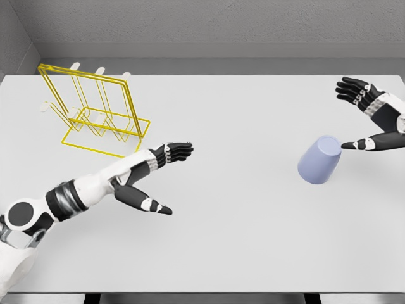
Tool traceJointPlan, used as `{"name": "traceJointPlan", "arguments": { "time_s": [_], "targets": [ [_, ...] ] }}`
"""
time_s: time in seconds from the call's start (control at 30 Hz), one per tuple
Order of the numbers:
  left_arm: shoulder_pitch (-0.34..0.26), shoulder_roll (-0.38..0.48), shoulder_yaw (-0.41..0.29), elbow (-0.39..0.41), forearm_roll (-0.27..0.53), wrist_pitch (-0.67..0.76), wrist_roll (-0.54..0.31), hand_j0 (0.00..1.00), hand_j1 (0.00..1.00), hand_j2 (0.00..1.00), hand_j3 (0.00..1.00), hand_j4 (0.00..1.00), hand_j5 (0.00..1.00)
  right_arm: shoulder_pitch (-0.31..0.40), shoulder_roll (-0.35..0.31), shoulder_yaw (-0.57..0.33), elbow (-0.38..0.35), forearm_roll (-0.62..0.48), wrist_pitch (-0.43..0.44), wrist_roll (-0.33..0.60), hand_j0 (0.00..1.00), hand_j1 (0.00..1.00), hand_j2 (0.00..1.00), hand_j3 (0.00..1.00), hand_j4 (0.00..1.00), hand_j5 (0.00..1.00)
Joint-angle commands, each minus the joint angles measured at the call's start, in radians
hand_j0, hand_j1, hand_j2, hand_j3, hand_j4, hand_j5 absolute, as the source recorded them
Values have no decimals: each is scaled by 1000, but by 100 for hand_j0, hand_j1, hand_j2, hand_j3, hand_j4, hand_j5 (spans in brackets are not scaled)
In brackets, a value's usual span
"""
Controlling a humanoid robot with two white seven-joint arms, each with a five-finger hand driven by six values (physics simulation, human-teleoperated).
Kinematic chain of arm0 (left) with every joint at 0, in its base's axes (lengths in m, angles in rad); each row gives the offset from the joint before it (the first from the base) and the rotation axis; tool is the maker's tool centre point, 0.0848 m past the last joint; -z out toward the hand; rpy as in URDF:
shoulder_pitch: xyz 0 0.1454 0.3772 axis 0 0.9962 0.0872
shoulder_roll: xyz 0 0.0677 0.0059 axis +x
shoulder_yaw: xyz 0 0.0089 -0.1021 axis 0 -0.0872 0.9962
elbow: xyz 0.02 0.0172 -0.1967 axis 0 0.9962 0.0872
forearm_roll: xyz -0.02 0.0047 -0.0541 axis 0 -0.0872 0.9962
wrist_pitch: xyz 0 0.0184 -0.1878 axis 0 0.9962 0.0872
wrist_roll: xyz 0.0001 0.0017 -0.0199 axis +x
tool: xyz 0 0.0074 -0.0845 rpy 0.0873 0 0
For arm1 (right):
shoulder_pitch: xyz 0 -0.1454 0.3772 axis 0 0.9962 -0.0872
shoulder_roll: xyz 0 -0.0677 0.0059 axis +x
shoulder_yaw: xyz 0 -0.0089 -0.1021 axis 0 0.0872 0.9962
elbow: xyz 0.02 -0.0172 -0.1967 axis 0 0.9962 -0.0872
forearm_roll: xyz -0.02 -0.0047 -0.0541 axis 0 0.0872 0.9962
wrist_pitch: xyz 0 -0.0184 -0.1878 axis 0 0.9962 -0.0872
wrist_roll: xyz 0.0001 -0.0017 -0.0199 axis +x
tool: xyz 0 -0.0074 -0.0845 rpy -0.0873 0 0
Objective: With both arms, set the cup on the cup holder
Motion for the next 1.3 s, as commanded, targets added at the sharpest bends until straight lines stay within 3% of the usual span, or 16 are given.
{"name": "traceJointPlan", "arguments": {
  "time_s": [0.0,0.07,0.23,0.37,0.6,0.77,0.87,1.03,1.1,1.27],
  "targets": [
    [0,-12,-45,2,7,0,0,100,100,100,100,100,100,0,2,3,-3,-6,2,0,100,100,100,100,100,100],
    [-2,-8,-42,11,86,7,0,100,100,100,100,100,100,-8,1,1,0,-6,2,0,100,100,100,100,100,100],
    [-44,-58,-40,80,122,56,0,100,100,100,100,100,100,23,-10,4,0,-6,0,0,100,100,100,100,100,100],
    [-61,-135,-49,160,61,56,0,100,100,100,100,100,100,44,-25,3,7,-9,3,0,100,100,100,100,100,100],
    [-69,-146,-49,183,52,57,0,100,100,100,100,100,100,94,-22,1,55,-16,8,0,100,100,100,100,100,100],
    [-71,-149,-46,193,57,56,0,100,100,100,100,100,100,92,-7,0,108,-20,13,0,100,100,100,100,100,100],
    [-69,-147,-42,189,55,34,0,100,100,100,100,100,100,92,39,0,167,-22,17,0,100,100,100,100,100,100],
    [-69,-152,-49,193,49,5,0,100,100,100,100,100,100,91,71,-5,171,-23,83,0,100,100,100,100,100,100],
    [-71,-162,-42,195,-68,2,0,100,100,100,100,100,100,92,84,-3,171,-22,86,0,100,100,100,100,100,100],
    [-75,-184,-26,227,-86,-4,0,100,100,100,100,100,100,94,107,4,188,-22,86,0,100,100,100,100,100,100]
  ]
}}
